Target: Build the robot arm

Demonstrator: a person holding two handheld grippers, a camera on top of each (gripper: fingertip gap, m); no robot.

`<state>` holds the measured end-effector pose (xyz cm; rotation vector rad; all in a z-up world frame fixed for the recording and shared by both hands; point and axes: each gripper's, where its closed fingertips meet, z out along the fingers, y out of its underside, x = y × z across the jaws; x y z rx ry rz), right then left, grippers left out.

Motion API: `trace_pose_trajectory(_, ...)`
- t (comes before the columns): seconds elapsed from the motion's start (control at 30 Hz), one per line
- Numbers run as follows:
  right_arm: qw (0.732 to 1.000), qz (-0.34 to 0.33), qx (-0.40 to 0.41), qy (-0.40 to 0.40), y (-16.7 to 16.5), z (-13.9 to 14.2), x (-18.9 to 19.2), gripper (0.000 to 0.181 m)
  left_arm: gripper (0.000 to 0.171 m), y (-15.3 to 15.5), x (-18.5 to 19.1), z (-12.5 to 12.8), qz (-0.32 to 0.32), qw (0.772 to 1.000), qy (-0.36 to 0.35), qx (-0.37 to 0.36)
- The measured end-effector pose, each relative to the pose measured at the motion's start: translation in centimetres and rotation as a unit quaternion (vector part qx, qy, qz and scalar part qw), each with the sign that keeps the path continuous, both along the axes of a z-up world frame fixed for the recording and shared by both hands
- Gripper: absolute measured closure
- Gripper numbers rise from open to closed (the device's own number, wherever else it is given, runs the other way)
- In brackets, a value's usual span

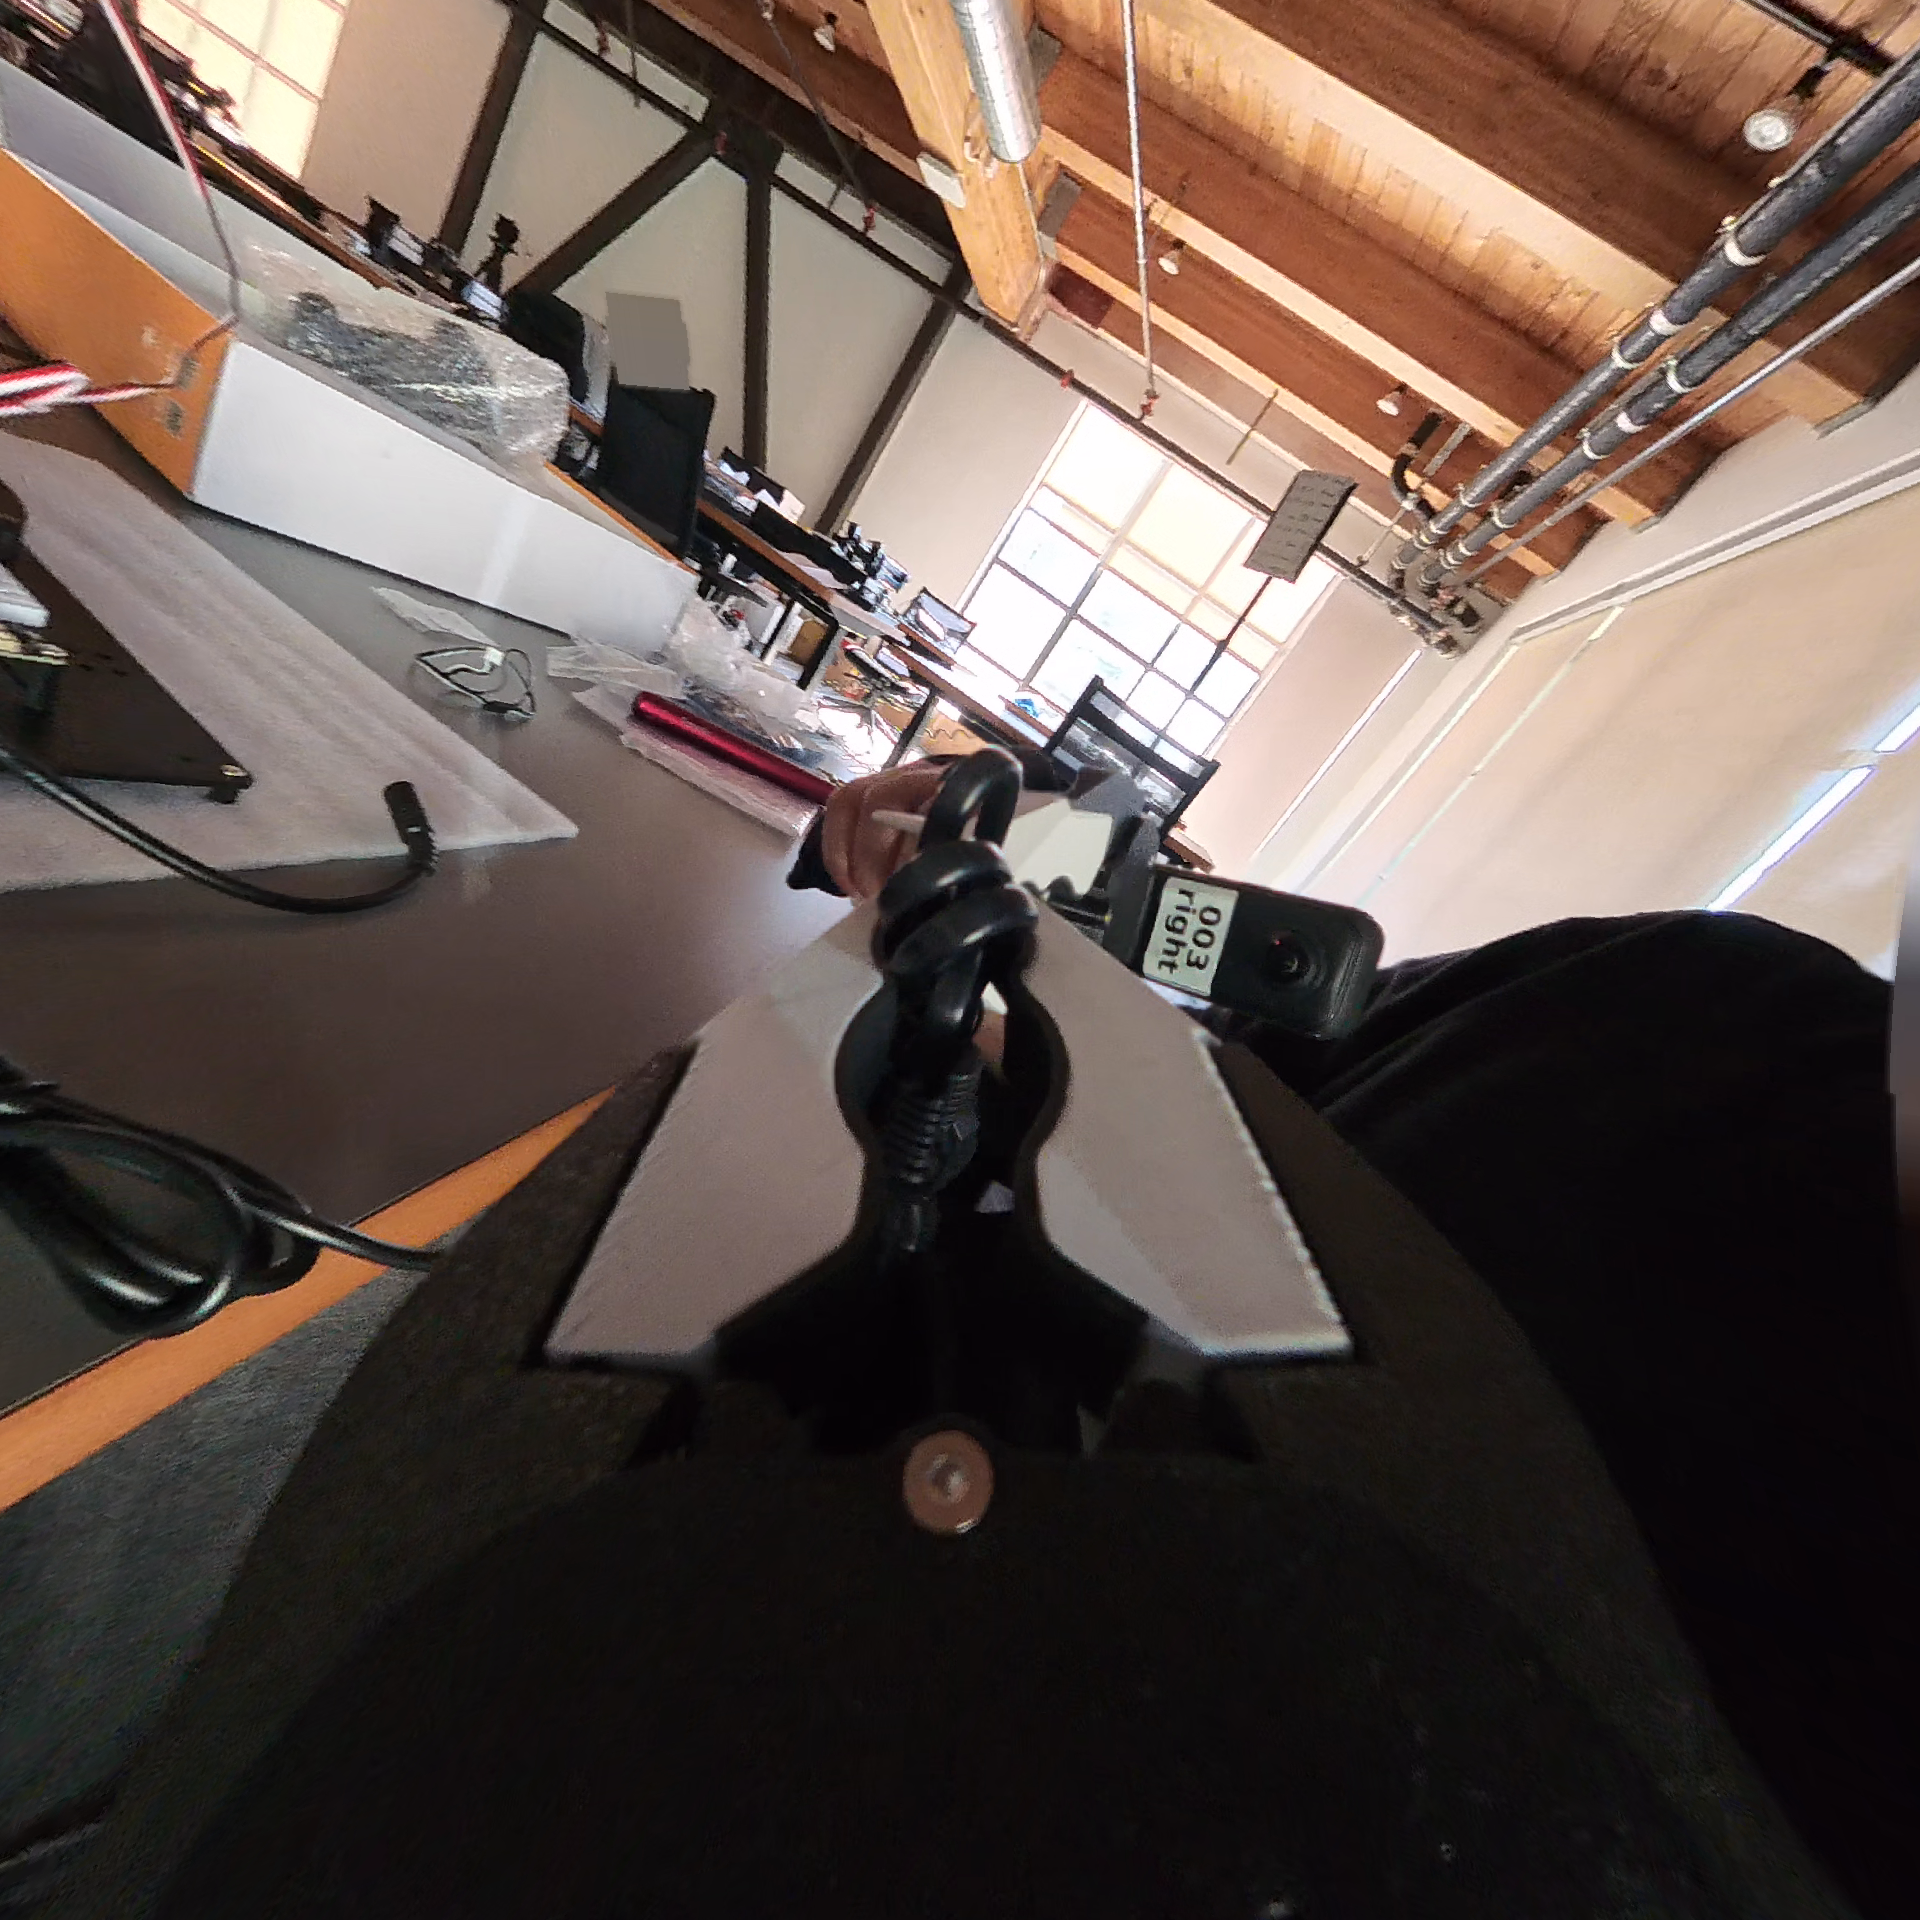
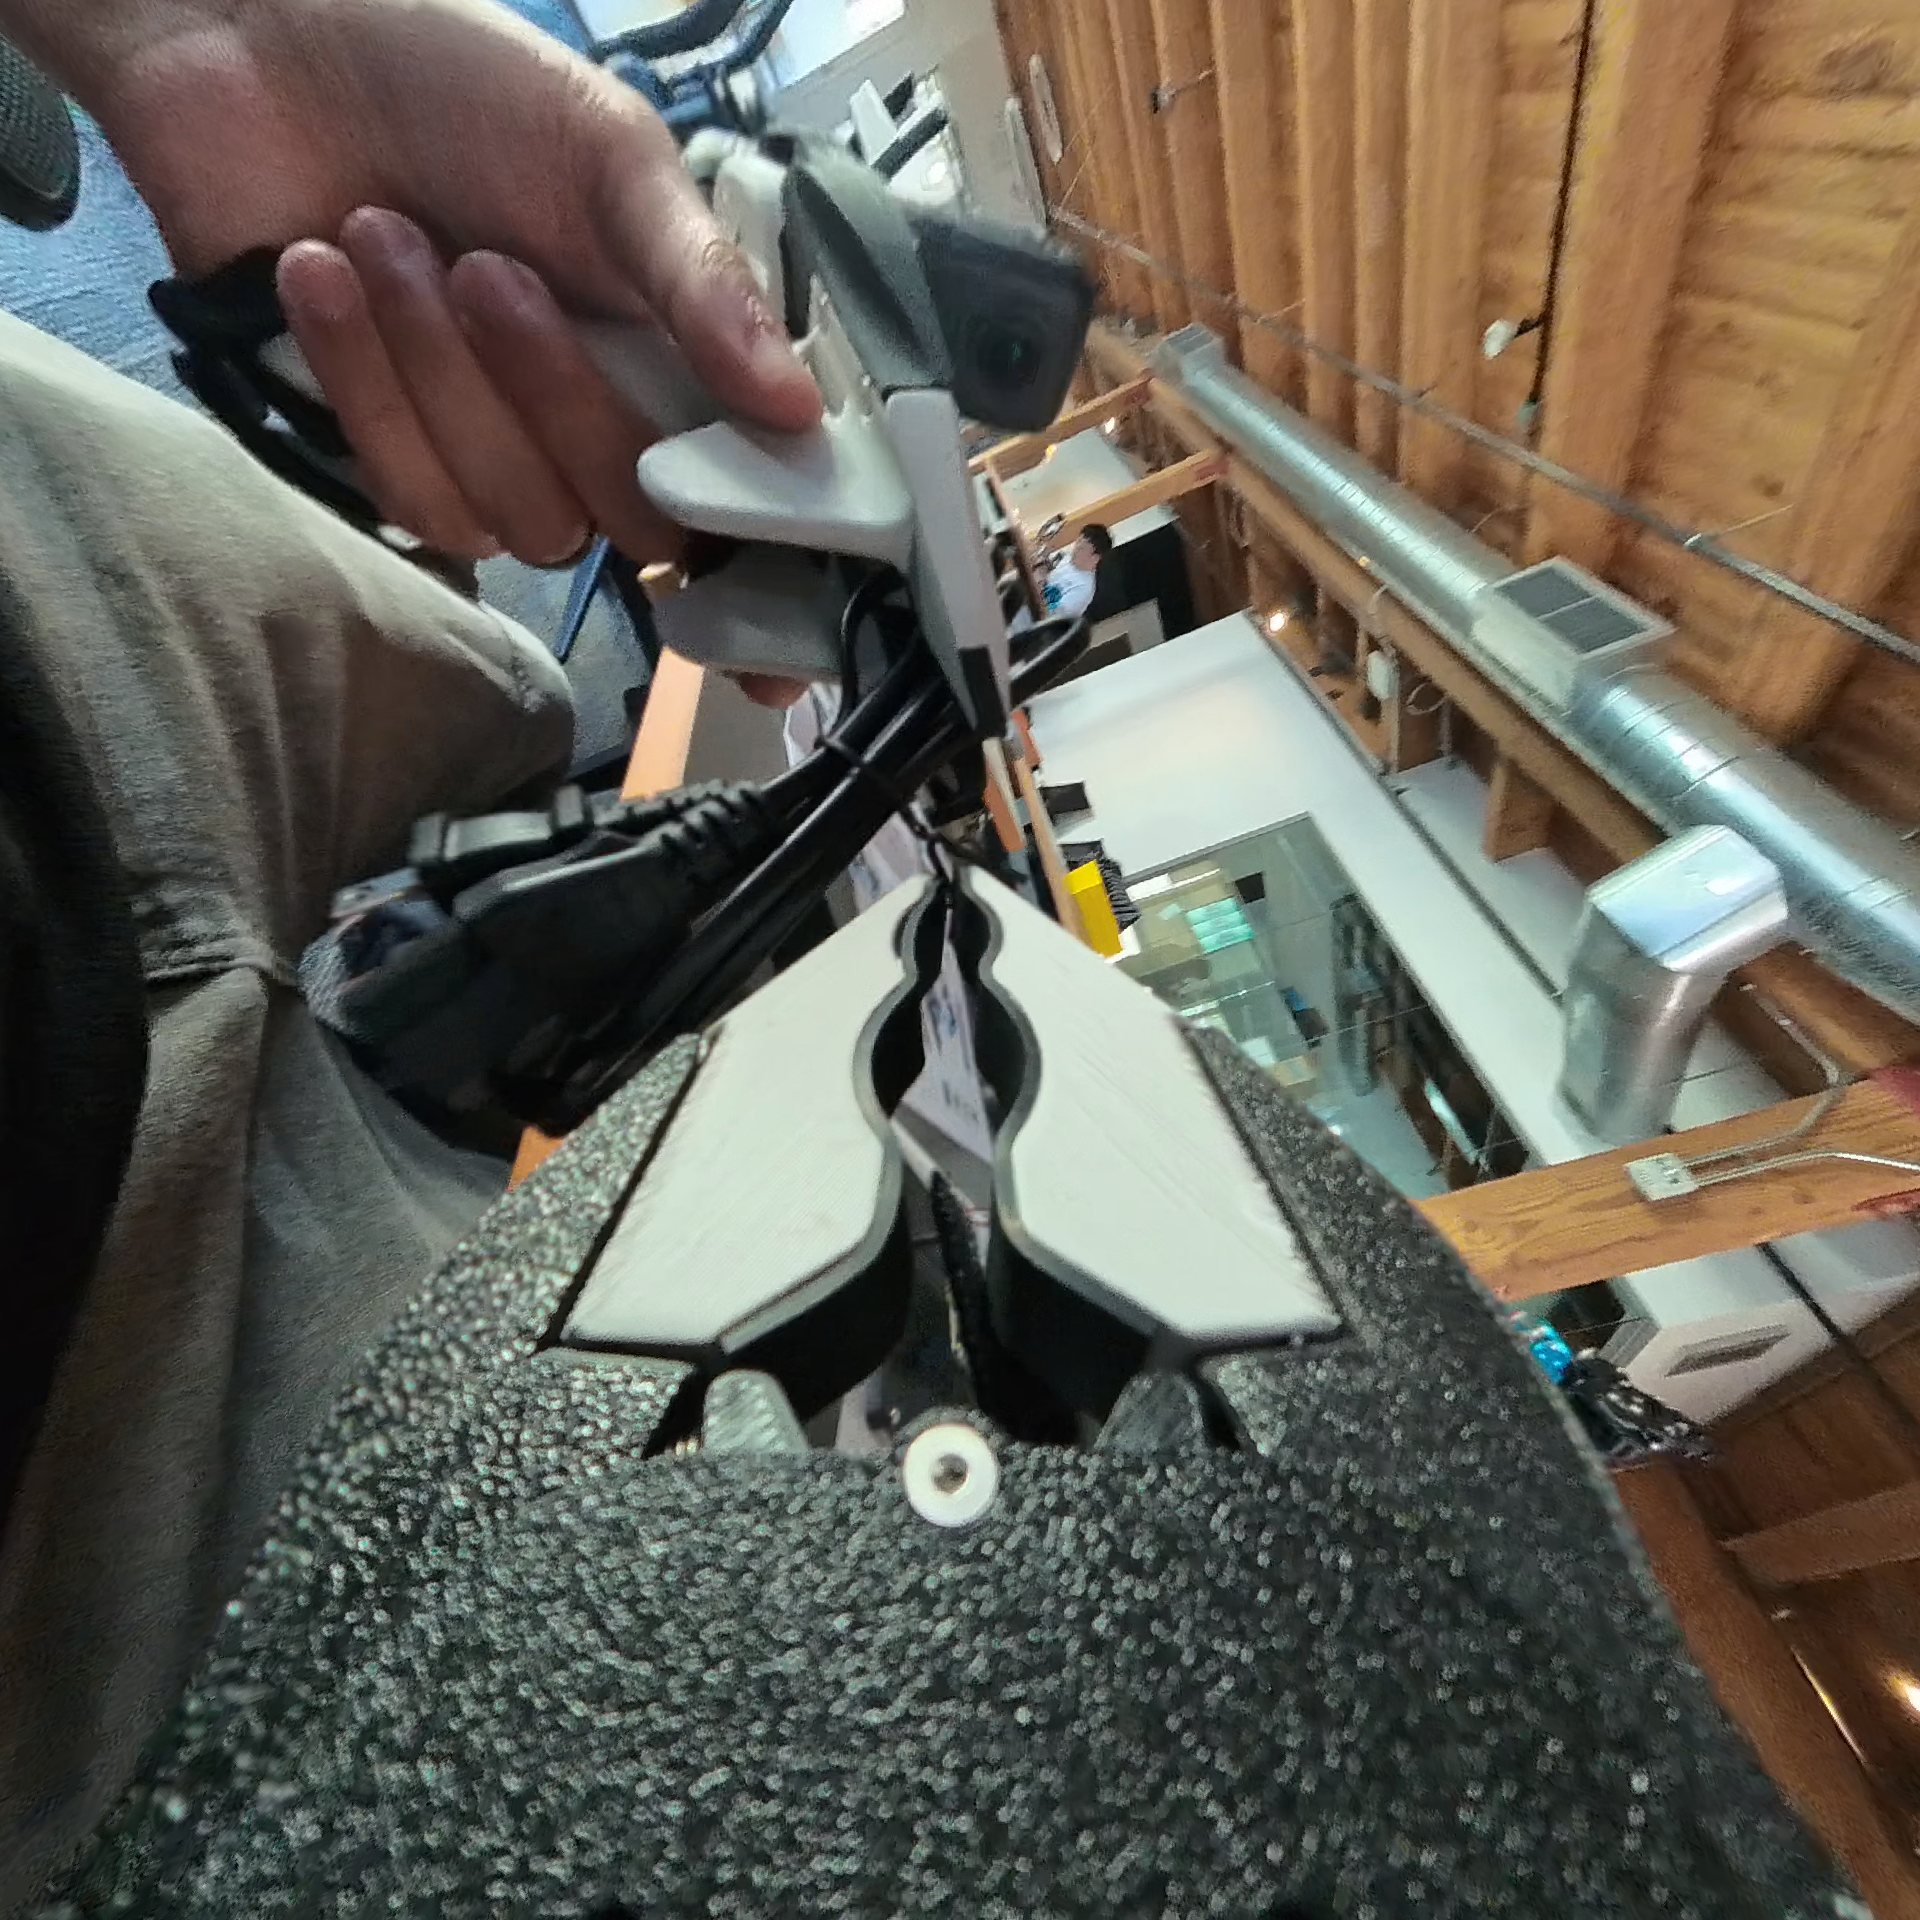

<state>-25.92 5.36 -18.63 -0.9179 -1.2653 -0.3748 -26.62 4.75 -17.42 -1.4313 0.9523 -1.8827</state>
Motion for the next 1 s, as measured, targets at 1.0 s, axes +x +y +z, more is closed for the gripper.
trace_pose_trajectory(1.0, 0.855, 0.165, -0.453, 0.193, -1.8, -1.2, 0.8, 0.175, 0.162, -0.6, 0.9, -1.8, 0.094, 0.962, 0.084, 0.243)
